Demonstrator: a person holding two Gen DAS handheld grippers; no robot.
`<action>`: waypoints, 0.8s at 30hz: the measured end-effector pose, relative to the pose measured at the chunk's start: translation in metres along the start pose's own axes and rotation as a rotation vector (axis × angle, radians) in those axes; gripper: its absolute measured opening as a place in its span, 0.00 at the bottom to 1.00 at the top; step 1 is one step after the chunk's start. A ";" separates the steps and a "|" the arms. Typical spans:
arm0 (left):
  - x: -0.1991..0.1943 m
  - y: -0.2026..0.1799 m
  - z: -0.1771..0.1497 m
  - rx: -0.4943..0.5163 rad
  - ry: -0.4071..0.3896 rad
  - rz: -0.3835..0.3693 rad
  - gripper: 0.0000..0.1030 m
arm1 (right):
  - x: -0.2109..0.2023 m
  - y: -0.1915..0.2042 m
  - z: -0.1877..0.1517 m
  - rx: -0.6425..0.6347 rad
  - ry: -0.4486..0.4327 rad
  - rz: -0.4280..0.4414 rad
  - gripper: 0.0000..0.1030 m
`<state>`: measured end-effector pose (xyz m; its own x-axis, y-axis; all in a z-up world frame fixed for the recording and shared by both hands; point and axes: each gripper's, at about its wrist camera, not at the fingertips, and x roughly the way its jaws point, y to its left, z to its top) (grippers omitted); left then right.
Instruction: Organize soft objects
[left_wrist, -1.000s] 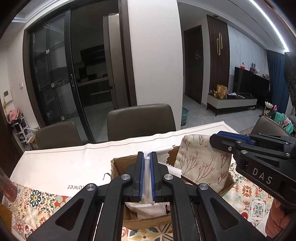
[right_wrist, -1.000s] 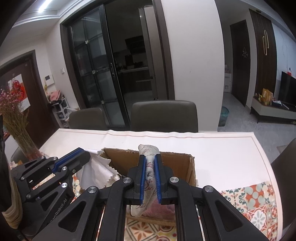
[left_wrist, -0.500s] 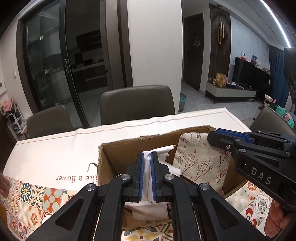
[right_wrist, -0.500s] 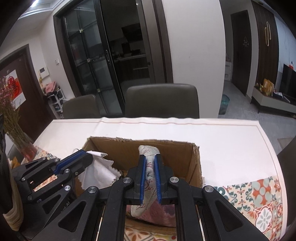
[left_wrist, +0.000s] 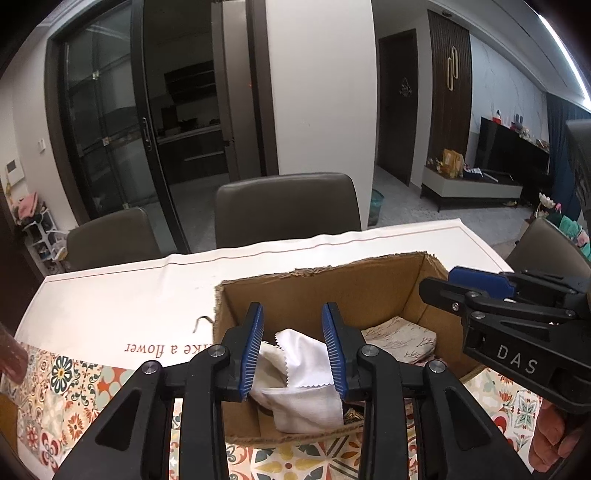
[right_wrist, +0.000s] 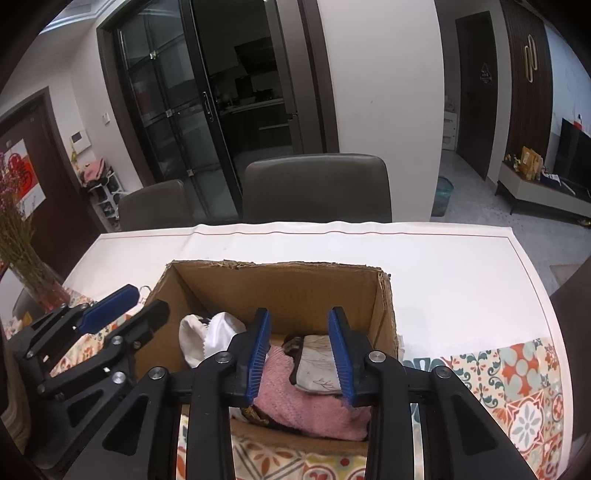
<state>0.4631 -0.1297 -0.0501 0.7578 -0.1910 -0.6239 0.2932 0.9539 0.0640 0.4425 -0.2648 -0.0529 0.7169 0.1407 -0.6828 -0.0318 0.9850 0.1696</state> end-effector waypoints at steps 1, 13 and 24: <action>-0.004 0.001 0.000 -0.002 -0.006 0.004 0.33 | -0.002 0.001 -0.001 0.002 0.000 0.000 0.33; -0.062 0.009 -0.014 -0.037 -0.050 0.064 0.38 | -0.059 0.021 -0.022 0.010 -0.053 -0.006 0.33; -0.124 0.020 -0.040 -0.045 -0.075 0.094 0.47 | -0.113 0.045 -0.054 0.033 -0.091 -0.043 0.33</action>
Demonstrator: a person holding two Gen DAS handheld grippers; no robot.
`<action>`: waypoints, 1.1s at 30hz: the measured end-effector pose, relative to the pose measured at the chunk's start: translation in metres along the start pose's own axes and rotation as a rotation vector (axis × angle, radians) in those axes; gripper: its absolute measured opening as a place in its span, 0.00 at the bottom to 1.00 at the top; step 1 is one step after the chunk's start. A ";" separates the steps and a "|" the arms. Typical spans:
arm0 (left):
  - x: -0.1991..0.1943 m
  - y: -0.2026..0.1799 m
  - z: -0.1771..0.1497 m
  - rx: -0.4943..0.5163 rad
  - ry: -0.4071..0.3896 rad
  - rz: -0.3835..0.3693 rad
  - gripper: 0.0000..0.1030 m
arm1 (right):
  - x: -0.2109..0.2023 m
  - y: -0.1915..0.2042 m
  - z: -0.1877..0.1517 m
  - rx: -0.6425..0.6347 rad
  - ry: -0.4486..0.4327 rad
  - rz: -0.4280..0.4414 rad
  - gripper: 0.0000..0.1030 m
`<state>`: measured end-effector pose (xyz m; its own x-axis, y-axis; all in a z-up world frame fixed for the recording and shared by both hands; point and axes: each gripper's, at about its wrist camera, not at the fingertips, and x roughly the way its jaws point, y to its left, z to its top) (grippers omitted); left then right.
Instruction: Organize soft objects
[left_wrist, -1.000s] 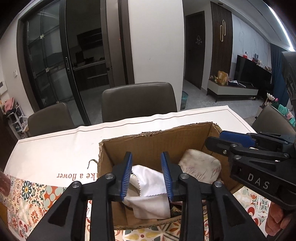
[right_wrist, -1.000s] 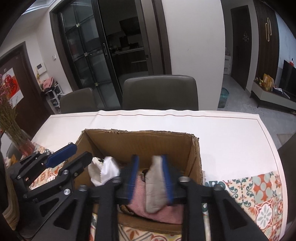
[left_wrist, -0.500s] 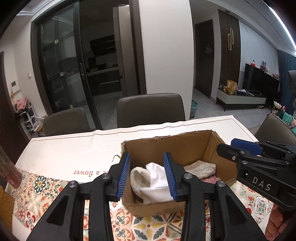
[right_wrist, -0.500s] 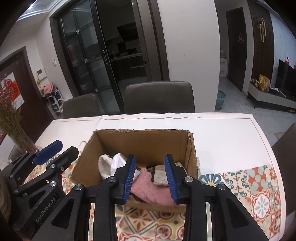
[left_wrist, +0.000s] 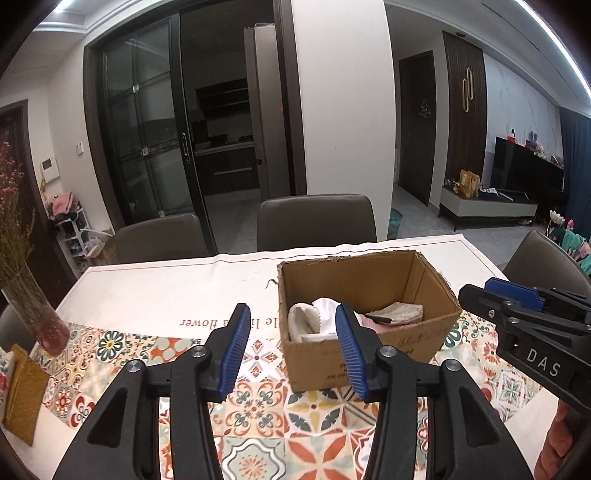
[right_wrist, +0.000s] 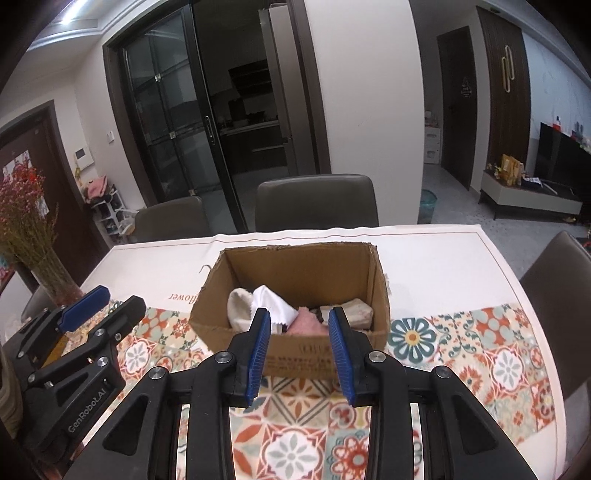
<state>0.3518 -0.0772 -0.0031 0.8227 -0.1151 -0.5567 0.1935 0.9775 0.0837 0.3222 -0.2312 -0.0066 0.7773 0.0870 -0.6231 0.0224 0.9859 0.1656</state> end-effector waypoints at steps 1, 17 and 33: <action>-0.005 0.001 -0.001 0.002 -0.006 0.000 0.47 | -0.006 0.002 -0.003 0.005 -0.005 -0.004 0.33; -0.082 0.001 -0.027 0.009 -0.060 0.006 0.60 | -0.076 0.005 -0.040 0.055 -0.032 -0.027 0.47; -0.165 -0.021 -0.068 -0.050 -0.075 0.053 0.76 | -0.156 -0.005 -0.086 0.004 -0.047 -0.017 0.55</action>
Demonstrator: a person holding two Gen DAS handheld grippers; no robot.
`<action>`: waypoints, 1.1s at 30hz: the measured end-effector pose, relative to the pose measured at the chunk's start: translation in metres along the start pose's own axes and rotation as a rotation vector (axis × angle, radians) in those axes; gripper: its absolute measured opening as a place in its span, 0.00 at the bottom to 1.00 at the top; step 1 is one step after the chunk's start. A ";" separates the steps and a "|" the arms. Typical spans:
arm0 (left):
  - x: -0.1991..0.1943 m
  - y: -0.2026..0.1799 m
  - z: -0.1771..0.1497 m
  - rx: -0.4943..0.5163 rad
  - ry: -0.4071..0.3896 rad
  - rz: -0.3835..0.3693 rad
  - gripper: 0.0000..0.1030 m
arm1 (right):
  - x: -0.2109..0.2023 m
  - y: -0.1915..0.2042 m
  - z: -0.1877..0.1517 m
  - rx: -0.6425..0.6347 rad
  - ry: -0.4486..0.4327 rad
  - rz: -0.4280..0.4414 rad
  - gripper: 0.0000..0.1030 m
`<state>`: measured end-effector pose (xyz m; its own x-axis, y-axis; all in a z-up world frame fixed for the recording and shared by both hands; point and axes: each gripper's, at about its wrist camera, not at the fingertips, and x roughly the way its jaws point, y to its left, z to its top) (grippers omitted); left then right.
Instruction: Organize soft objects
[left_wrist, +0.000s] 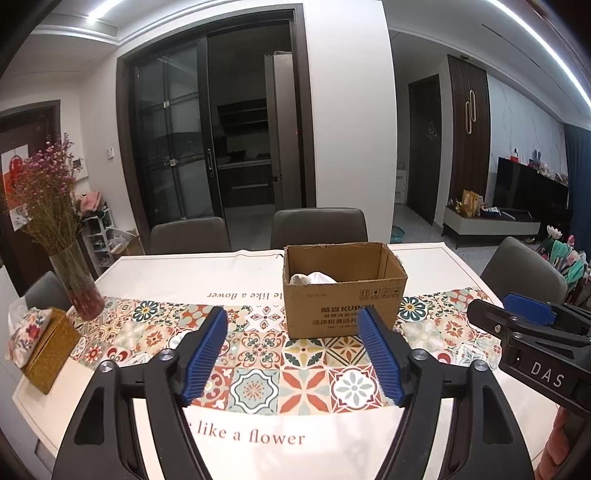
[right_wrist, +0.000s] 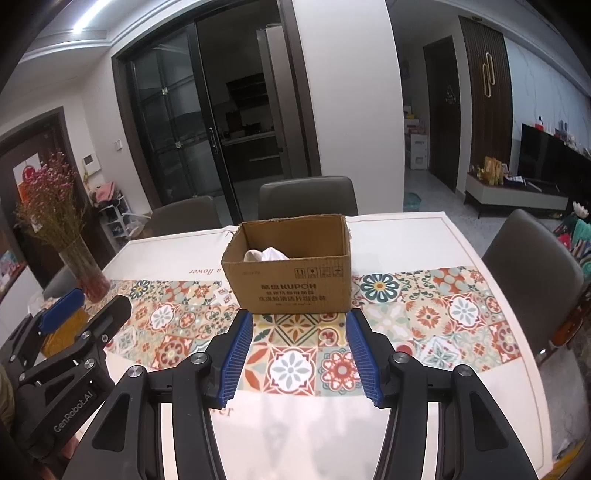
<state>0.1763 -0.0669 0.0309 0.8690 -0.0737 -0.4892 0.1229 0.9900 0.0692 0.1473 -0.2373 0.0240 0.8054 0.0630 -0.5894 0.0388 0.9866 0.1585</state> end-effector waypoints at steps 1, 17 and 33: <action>-0.007 -0.001 -0.002 -0.002 -0.004 0.002 0.80 | -0.006 -0.001 -0.002 -0.002 -0.007 -0.002 0.57; -0.077 -0.012 -0.025 -0.010 -0.062 0.022 0.97 | -0.071 -0.012 -0.031 -0.021 -0.060 -0.027 0.63; -0.106 -0.025 -0.038 -0.004 -0.077 0.047 1.00 | -0.091 -0.023 -0.047 -0.021 -0.072 -0.028 0.67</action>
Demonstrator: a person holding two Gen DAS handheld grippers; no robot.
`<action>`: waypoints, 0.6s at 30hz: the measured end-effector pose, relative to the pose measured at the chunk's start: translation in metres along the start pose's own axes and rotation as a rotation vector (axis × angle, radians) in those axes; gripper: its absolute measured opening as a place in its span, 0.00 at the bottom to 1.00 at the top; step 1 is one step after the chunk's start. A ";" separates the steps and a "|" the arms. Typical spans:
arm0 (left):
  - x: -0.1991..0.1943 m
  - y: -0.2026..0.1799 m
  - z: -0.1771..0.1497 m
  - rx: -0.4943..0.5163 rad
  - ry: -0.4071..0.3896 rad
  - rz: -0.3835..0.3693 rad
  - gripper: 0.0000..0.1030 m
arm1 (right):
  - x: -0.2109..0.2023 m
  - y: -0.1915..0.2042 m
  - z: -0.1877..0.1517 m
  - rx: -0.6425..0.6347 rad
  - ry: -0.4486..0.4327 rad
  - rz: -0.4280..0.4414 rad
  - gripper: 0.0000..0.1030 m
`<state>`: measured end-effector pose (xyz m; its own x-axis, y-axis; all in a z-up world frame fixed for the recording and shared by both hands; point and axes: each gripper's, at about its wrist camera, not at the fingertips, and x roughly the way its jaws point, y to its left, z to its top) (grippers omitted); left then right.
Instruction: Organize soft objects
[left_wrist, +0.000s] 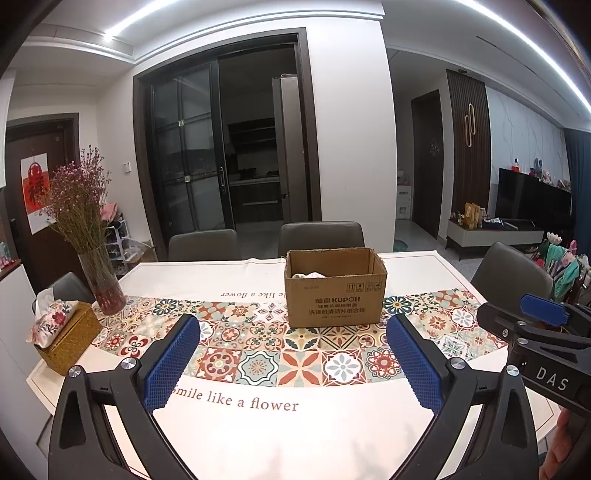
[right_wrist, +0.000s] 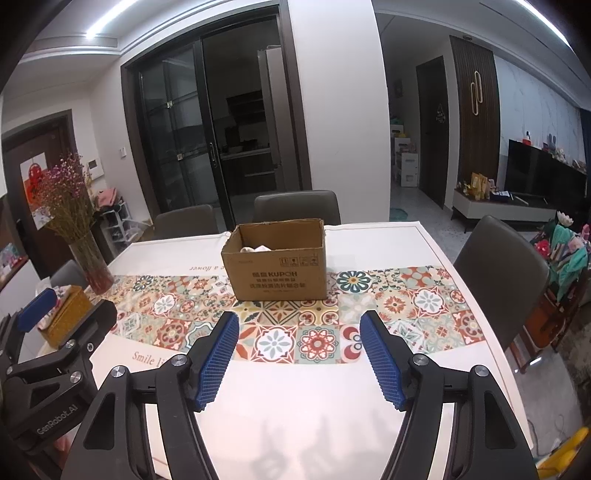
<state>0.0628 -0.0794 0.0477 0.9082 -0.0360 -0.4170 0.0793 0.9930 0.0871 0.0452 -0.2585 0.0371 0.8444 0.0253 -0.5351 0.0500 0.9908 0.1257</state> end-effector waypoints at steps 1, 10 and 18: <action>-0.001 0.000 0.000 0.000 0.000 0.000 1.00 | 0.000 0.000 0.000 0.000 0.000 0.000 0.67; -0.006 -0.002 -0.001 -0.001 -0.003 0.002 1.00 | -0.006 -0.006 -0.001 -0.001 -0.009 0.008 0.67; -0.004 0.000 -0.002 -0.006 0.004 0.003 1.00 | -0.007 -0.006 -0.001 -0.005 -0.010 0.009 0.67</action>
<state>0.0583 -0.0794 0.0481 0.9068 -0.0327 -0.4204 0.0744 0.9937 0.0833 0.0385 -0.2642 0.0387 0.8502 0.0331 -0.5254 0.0395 0.9912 0.1264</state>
